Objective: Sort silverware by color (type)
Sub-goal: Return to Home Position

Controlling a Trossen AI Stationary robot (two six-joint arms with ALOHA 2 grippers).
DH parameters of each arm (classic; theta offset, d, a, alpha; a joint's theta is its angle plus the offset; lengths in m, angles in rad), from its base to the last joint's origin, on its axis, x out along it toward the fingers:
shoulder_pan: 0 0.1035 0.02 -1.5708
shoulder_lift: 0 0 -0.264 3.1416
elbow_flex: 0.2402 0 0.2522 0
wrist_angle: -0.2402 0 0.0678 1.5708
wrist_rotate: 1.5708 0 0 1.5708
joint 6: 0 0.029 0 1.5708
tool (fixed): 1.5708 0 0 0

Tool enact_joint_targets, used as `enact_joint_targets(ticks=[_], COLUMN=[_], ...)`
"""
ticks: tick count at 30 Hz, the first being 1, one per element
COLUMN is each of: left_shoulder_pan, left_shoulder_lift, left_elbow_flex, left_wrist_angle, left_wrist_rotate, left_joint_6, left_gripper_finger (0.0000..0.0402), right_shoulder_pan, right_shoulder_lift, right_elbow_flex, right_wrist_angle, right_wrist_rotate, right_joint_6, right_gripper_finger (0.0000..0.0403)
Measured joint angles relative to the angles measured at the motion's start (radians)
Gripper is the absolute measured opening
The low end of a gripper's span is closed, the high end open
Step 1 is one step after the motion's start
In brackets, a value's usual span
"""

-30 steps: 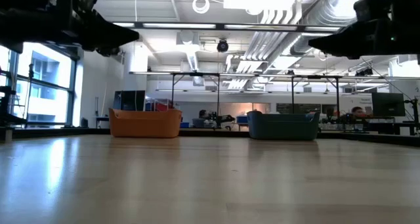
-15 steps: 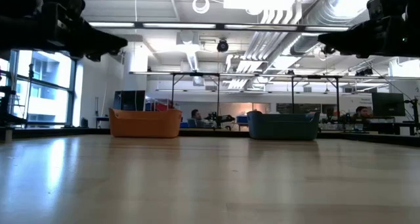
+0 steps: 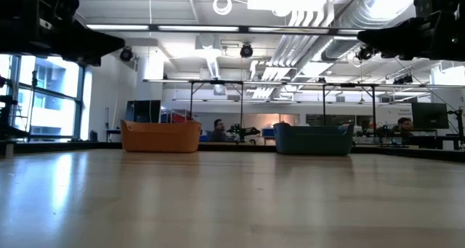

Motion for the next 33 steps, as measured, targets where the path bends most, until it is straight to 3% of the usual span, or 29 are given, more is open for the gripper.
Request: enact_joint_targets(ticks=[5,10,15,28,33], left_shoulder_pan=[0.057,0.116,0.157,0.176,0.175], left_shoulder_lift=[-0.179,-0.169,-0.173,-0.137,-0.112], left_elbow_flex=[0.000,0.000,0.000,0.000,0.000], left_wrist_angle=[-0.182,-0.177,-0.180,-0.183,-0.182], left_wrist_rotate=[-0.011,-0.043,-0.024,-0.021,-0.021], left_joint_6=[-0.020,-0.013,-0.029,-0.086,-0.088], left_gripper_finger=[0.0005,0.0005,0.0005,0.0005,0.0005], right_shoulder_pan=[0.000,0.000,0.000,0.000,0.000], right_shoulder_lift=[-0.017,-0.016,-0.016,-0.015,-0.002], right_elbow_flex=[0.000,0.000,0.000,-0.001,-0.001], right_wrist_angle=[-0.024,-0.089,-0.086,-0.138,-0.140], right_wrist_rotate=[0.005,0.091,0.101,0.432,0.462], right_joint_6=[0.022,0.057,0.064,0.083,0.110], right_gripper_finger=[0.0000,0.0000,0.0000,0.0000,0.0000])
